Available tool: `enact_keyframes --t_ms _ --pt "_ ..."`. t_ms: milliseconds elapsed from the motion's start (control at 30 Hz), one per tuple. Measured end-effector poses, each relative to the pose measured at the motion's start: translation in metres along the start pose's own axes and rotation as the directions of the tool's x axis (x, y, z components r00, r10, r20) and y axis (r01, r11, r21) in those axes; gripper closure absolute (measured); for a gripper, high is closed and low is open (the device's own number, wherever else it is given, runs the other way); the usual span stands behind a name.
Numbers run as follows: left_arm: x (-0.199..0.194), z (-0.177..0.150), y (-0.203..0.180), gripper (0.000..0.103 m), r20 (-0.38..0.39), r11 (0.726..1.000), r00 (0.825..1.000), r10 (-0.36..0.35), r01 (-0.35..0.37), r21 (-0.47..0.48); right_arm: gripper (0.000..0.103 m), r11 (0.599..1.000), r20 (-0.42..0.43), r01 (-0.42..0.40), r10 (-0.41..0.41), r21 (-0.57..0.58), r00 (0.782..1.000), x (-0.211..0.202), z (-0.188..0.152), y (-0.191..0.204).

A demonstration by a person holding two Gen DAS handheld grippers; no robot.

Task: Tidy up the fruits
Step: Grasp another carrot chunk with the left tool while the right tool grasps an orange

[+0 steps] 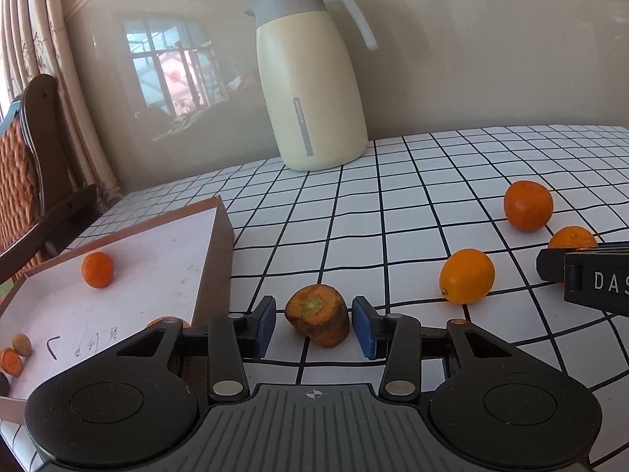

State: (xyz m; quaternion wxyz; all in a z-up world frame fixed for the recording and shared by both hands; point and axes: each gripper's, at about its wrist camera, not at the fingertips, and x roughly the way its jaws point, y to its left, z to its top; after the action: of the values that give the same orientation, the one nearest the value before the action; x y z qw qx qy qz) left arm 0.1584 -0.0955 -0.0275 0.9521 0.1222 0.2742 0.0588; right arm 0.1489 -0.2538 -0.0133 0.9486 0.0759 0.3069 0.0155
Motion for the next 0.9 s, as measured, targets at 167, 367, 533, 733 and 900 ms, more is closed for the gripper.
enact_keyframes --t_ms 167,367,533,733,900 --pt "0.001 0.001 -0.001 0.06 -0.002 0.999 0.999 -0.032 0.032 -0.018 0.072 1.0 0.001 -0.003 0.003 0.0 1.0 -0.002 -0.001 0.0" --pt "-0.003 0.0 -0.001 0.067 -0.002 0.996 0.997 -0.081 0.081 -0.038 0.072 1.0 0.007 -0.004 0.004 0.008 1.0 -0.006 -0.001 -0.004" --pt "-0.004 0.0 -0.008 0.067 0.003 0.997 0.997 -0.073 0.073 -0.02 0.073 1.0 0.008 -0.005 0.005 0.004 1.0 -0.007 -0.001 -0.004" --pt "0.0 0.002 -0.006 0.067 -0.002 0.995 0.995 -0.095 0.095 -0.039 0.073 1.0 0.006 -0.003 0.003 0.008 1.0 -0.006 -0.001 -0.005" --pt "-0.001 0.0 0.005 0.068 0.004 0.985 0.99 -0.14 0.14 -0.104 0.074 1.0 0.021 0.015 -0.014 -0.015 1.0 -0.009 -0.002 -0.002"
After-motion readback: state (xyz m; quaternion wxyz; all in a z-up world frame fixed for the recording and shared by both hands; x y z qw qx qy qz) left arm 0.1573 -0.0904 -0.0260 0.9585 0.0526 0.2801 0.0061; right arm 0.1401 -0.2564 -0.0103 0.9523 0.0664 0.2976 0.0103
